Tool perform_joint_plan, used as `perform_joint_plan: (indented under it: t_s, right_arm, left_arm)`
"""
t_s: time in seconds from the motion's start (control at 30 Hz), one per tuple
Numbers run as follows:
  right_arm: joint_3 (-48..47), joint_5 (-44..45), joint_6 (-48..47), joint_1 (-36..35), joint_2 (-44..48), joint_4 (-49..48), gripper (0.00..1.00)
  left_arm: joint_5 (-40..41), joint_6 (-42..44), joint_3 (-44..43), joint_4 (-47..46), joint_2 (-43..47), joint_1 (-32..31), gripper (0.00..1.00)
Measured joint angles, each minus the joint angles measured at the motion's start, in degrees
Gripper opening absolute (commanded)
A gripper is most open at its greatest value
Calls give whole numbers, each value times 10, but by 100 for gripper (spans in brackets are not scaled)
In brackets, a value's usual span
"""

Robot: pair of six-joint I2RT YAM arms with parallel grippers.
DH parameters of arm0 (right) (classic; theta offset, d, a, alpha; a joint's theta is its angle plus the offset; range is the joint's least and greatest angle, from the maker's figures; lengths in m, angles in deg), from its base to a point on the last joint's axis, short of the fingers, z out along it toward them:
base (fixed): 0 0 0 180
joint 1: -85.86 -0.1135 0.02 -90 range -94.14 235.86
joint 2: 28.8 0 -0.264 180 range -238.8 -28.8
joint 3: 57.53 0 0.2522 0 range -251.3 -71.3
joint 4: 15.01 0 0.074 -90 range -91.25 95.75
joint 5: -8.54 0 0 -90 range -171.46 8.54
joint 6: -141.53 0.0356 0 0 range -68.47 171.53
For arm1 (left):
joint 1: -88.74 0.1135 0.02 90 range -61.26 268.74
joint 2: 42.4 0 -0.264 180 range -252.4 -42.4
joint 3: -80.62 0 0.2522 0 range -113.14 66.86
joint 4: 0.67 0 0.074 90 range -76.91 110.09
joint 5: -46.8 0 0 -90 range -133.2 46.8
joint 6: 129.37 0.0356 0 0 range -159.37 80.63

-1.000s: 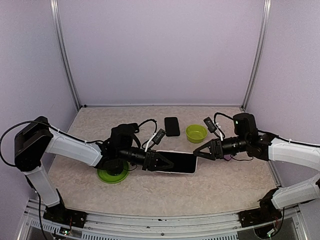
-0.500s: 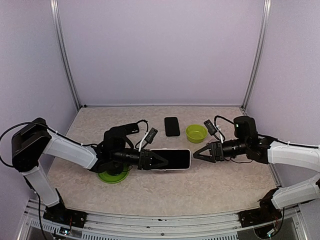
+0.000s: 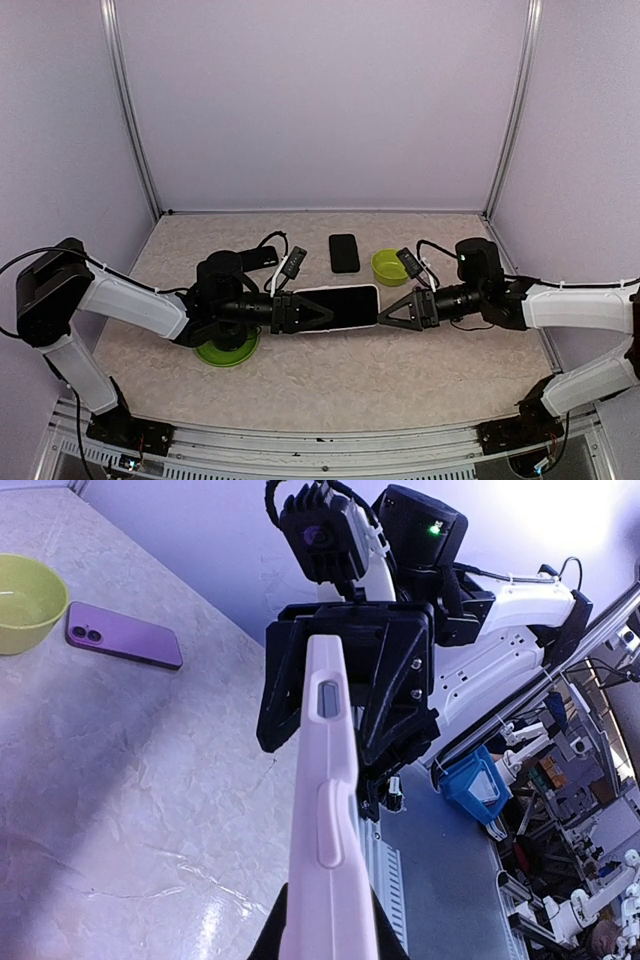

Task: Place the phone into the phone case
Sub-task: Press the phone onto the phone case.

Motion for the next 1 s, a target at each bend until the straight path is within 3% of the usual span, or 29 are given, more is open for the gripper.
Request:
perform_joint_plan:
  t_s: [0.47,0.7,1.0]
  right_arm:
    - [0,-21,22,-27,-38,-40,37]
    - [-4,-23,31,-29,-41,-45,36]
    - [-12,-21,36,-29,-47,-50,18]
  left_arm:
    - [2,-2,0,-2,0,2,0]
    - [2,-2,2,-2,0,2,0]
    - [2,-2,10,-7,6,2,0]
